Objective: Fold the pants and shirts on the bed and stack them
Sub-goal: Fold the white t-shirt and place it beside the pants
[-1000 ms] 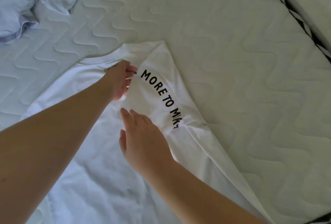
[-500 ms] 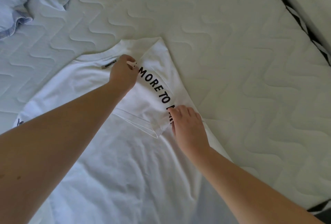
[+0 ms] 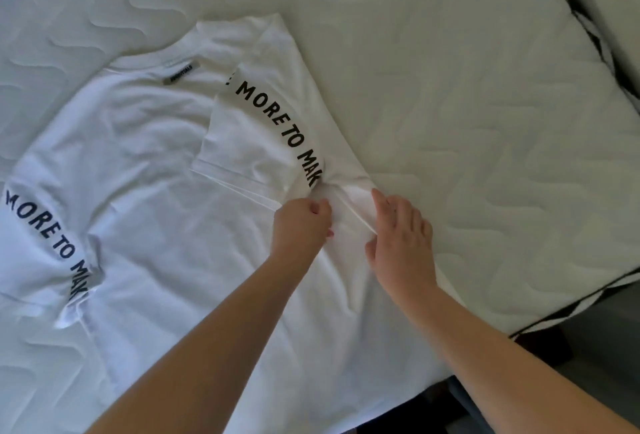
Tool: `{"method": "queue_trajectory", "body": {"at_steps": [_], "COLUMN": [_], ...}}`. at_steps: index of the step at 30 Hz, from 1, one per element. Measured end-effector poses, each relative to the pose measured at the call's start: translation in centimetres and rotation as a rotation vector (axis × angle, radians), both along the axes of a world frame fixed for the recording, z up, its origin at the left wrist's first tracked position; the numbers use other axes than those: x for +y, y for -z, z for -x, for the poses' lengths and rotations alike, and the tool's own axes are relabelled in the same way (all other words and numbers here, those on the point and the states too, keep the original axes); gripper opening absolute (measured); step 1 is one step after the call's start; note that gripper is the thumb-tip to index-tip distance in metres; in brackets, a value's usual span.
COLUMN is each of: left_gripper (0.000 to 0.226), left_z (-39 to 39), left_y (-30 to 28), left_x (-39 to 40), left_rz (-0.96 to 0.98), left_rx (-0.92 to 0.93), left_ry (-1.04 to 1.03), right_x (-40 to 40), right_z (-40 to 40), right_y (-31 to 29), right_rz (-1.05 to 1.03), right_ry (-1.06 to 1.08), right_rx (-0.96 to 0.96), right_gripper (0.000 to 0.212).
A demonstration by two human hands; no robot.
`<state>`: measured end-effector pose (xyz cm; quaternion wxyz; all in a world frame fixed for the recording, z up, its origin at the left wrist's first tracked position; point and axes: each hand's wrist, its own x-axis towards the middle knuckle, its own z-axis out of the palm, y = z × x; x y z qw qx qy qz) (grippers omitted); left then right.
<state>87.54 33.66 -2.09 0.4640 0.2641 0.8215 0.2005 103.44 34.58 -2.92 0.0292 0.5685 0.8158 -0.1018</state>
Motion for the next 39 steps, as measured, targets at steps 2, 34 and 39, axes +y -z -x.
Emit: {"method": "queue_trajectory", "body": {"at_steps": [2, 34, 39], "left_gripper": [0.033, 0.013, 0.013], "left_z": [-1.6, -3.6, -3.6], "left_y": [0.1, 1.8, 2.3], "left_x": [-0.4, -5.6, -6.9], "left_rz": [-0.033, -0.088, -0.049], "left_rx": [-0.164, -0.05, -0.035], "left_ry": [-0.197, -0.19, -0.2], "right_x": [-1.5, -17.8, -17.0], "right_z": [-1.6, -6.0, -8.3], "right_y": [-0.1, -2.0, -2.5], "right_rz": [-0.008, 0.187, 0.133], "right_ry": [0.037, -0.169, -0.003], "right_rx": [-0.017, -0.024, 0.11], "right_gripper": [0.079, 0.053, 0.03]}}
